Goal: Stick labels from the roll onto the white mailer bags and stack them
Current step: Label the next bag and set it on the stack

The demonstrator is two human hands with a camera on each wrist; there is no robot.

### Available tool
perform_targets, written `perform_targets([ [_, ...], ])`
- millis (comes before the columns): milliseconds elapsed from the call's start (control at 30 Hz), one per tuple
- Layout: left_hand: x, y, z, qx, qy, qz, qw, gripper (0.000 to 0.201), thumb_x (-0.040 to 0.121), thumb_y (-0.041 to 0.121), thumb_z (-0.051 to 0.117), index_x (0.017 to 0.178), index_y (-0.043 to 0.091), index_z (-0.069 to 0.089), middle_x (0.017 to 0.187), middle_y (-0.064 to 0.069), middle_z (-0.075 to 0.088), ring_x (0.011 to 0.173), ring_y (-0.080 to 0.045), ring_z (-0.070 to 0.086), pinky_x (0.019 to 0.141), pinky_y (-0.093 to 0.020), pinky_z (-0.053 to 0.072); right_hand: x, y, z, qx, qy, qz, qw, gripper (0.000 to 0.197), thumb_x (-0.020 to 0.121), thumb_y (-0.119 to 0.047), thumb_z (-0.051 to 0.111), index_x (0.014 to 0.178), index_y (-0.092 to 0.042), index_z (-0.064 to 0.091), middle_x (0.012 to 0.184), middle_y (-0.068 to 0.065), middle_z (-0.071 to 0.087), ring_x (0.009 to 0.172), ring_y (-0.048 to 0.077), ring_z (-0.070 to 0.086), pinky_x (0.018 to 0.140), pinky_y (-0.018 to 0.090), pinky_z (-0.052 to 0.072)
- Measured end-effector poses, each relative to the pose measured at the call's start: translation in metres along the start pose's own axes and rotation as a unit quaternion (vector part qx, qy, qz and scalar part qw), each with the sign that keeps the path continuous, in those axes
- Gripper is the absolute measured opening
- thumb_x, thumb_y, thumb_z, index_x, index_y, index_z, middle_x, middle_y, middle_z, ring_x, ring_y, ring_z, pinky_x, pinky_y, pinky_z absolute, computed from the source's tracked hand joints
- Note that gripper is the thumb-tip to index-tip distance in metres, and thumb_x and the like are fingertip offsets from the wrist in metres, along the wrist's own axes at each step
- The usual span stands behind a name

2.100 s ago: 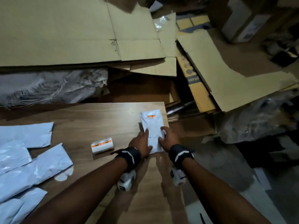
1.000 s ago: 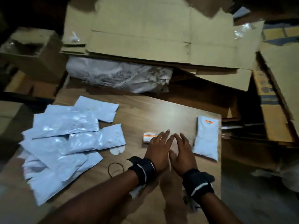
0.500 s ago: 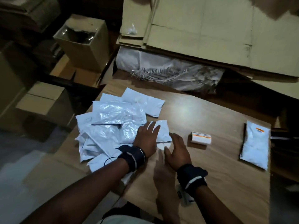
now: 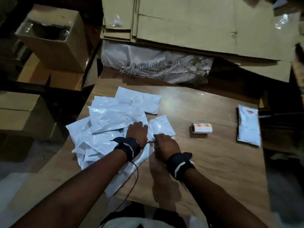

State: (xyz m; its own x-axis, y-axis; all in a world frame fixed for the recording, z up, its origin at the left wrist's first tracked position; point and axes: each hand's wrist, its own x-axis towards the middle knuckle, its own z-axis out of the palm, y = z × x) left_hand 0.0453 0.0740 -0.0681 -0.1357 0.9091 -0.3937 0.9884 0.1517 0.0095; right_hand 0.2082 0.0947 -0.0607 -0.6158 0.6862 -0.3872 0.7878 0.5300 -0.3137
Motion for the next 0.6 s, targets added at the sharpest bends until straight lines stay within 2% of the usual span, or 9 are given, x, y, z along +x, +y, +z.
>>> perform_targets([
  [100, 0.007, -0.003, 0.000, -0.012, -0.002, 0.015, 1.000, 0.058, 0.082, 0.049, 0.064, 0.129, 0.017, 0.051, 0.128, -0.011, 0.047, 0.112, -0.034, 0.049, 0.091, -0.041, 0.039, 0.003, 0.002, 0.001, -0.064, -0.017, -0.015, 0.998, 0.035, 0.089, -0.022, 0.054, 0.123, -0.013, 0.056, 0.124, 0.014, 0.055, 0.110, 0.035, 0.053, 0.086, 0.040, 0.044],
  [200, 0.009, -0.002, 0.001, 0.019, -0.002, 0.049, 0.999, 0.058, 0.079, 0.061, 0.062, 0.119, 0.018, 0.060, 0.124, -0.010, 0.047, 0.110, -0.032, 0.049, 0.089, -0.040, 0.039, 0.006, 0.002, 0.004, -0.079, -0.037, 0.001, 0.996, 0.029, 0.092, -0.026, 0.051, 0.114, -0.010, 0.061, 0.116, 0.015, 0.058, 0.106, 0.036, 0.056, 0.084, 0.040, 0.044],
  [300, 0.005, 0.004, 0.007, 0.046, 0.018, 0.093, 0.994, 0.054, 0.082, 0.063, 0.056, 0.114, 0.021, 0.065, 0.128, -0.008, 0.048, 0.112, -0.031, 0.047, 0.089, -0.040, 0.038, 0.009, 0.005, 0.012, -0.021, -0.037, 0.044, 0.998, 0.035, 0.096, -0.038, 0.046, 0.107, -0.011, 0.066, 0.113, 0.014, 0.061, 0.101, 0.035, 0.060, 0.080, 0.037, 0.046],
  [400, -0.002, 0.006, 0.013, 0.029, 0.039, 0.115, 0.992, 0.041, 0.088, 0.053, 0.050, 0.106, 0.022, 0.070, 0.124, -0.007, 0.054, 0.107, -0.031, 0.050, 0.083, -0.038, 0.038, 0.010, 0.006, 0.015, 0.075, -0.043, 0.097, 0.992, 0.036, 0.098, -0.041, 0.044, 0.099, -0.015, 0.069, 0.107, 0.010, 0.066, 0.099, 0.031, 0.062, 0.078, 0.034, 0.047],
  [467, -0.006, 0.008, 0.012, -0.001, 0.051, 0.114, 0.992, 0.036, 0.090, 0.047, 0.047, 0.096, 0.021, 0.071, 0.113, -0.007, 0.059, 0.098, -0.031, 0.055, 0.077, -0.037, 0.040, 0.011, 0.011, 0.017, 0.188, -0.039, 0.149, 0.970, 0.037, 0.098, -0.043, 0.045, 0.095, -0.016, 0.071, 0.104, 0.010, 0.070, 0.098, 0.029, 0.063, 0.079, 0.032, 0.046],
  [500, -0.007, 0.008, 0.010, -0.013, 0.054, 0.113, 0.992, 0.034, 0.090, 0.044, 0.047, 0.091, 0.020, 0.071, 0.108, -0.006, 0.060, 0.094, -0.031, 0.056, 0.074, -0.036, 0.040, 0.012, 0.013, 0.019, 0.251, -0.031, 0.186, 0.949, 0.038, 0.097, -0.046, 0.048, 0.090, -0.018, 0.072, 0.101, 0.010, 0.071, 0.096, 0.029, 0.063, 0.080, 0.031, 0.047],
  [600, -0.009, 0.009, 0.006, -0.027, 0.053, 0.123, 0.991, 0.027, 0.086, 0.040, 0.057, 0.078, 0.021, 0.074, 0.101, -0.006, 0.062, 0.082, -0.032, 0.058, 0.066, -0.034, 0.043, 0.017, 0.021, 0.028, 0.404, -0.003, 0.289, 0.868, 0.034, 0.081, -0.053, 0.066, 0.065, -0.023, 0.070, 0.083, 0.006, 0.071, 0.082, 0.027, 0.065, 0.084, 0.039, 0.056],
])
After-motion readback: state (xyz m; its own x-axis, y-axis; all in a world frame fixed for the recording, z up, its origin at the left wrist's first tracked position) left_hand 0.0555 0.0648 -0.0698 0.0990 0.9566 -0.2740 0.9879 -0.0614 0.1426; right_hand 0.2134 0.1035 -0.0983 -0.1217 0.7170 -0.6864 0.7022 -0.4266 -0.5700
